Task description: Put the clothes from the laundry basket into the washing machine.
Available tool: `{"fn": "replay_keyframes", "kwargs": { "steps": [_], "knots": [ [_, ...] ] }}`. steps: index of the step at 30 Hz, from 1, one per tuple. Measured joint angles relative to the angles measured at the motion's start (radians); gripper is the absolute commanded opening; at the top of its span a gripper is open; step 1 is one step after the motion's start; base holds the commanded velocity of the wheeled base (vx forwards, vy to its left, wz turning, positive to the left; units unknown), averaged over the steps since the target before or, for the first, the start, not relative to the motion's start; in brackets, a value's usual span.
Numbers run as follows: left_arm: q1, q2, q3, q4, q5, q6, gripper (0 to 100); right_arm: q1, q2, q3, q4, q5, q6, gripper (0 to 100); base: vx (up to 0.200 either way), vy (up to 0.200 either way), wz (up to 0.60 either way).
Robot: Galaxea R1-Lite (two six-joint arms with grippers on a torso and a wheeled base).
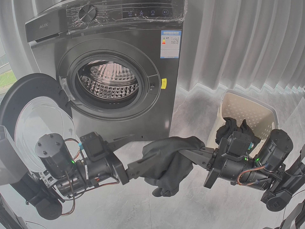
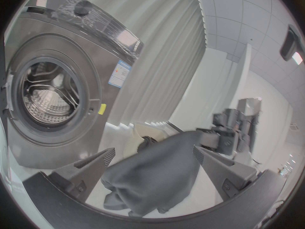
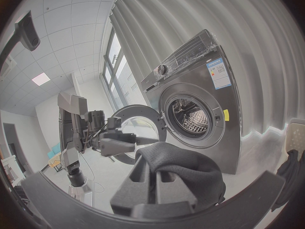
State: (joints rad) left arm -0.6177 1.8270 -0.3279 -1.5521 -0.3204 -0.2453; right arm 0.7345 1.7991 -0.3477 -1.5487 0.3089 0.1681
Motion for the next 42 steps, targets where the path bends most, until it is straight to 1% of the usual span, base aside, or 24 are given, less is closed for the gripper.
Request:
{"fn": "replay_keyframes", "kwargs": {
  "steps": [2, 3, 4, 5, 6, 10, 17, 21, 26, 31, 35, 39, 42],
  "knots": [
    [-0.009, -0.013, 0.035, 0.0, -0.049, 0.021, 100, 0.0, 0.0, -0.006, 0.0, -0.001, 0.0, 0, 0.0, 0.0, 0.0],
    [-0.014, -0.02, 0.053, 0.0, -0.068, 0.041, 100, 0.0, 0.001, -0.009, 0.0, -0.002, 0.001, 0, 0.0, 0.0, 0.0],
    [-0.019, -0.026, 0.068, 0.0, -0.078, 0.068, 100, 0.0, 0.001, -0.013, 0.0, -0.003, 0.001, 0, 0.0, 0.0, 0.0],
    [-0.023, -0.029, 0.075, 0.0, -0.081, 0.085, 100, 0.0, 0.001, -0.015, 0.0, -0.003, 0.001, 0, 0.0, 0.0, 0.0],
    [-0.027, -0.032, 0.084, 0.0, -0.086, 0.11, 100, 0.0, 0.001, -0.019, 0.0, -0.004, 0.002, 0, 0.0, 0.0, 0.0],
    [-0.036, -0.032, 0.099, 0.001, -0.089, 0.154, 100, 0.0, 0.001, -0.028, 0.0, -0.005, 0.003, 0, 0.0, 0.0, 0.0],
    [-0.055, -0.006, 0.087, 0.001, -0.089, 0.167, 100, 0.007, 0.003, -0.04, 0.0, -0.005, 0.009, 0, 0.0, 0.0, 0.0],
    [-0.066, 0.034, 0.056, 0.0, -0.088, 0.193, 100, 0.01, 0.004, -0.044, 0.0, -0.007, 0.021, 0, 0.0, 0.0, 0.0],
    [-0.085, 0.096, -0.013, 0.0, -0.086, 0.205, 100, 0.011, 0.01, -0.05, -0.001, -0.007, 0.025, 0, 0.0, 0.0, 0.0],
    [-0.094, 0.172, -0.094, 0.0, -0.064, 0.223, 100, 0.012, 0.016, -0.055, -0.001, -0.009, 0.026, 0, 0.0, 0.0, 0.0],
    [-0.099, 0.233, -0.144, 0.0, -0.048, 0.23, 100, 0.013, 0.019, -0.061, -0.001, -0.015, 0.037, 0, 0.0, 0.0, 0.0],
    [-0.104, 0.29, -0.191, 0.0, -0.041, 0.232, 100, 0.015, 0.024, -0.071, -0.001, -0.045, 0.048, 0, 0.0, 0.0, 0.0],
    [-0.104, 0.319, -0.226, 0.0, -0.02, 0.231, 100, 0.016, 0.027, -0.077, -0.001, -0.052, 0.054, 0, 0.0, 0.0, 0.0]
  ]
}}
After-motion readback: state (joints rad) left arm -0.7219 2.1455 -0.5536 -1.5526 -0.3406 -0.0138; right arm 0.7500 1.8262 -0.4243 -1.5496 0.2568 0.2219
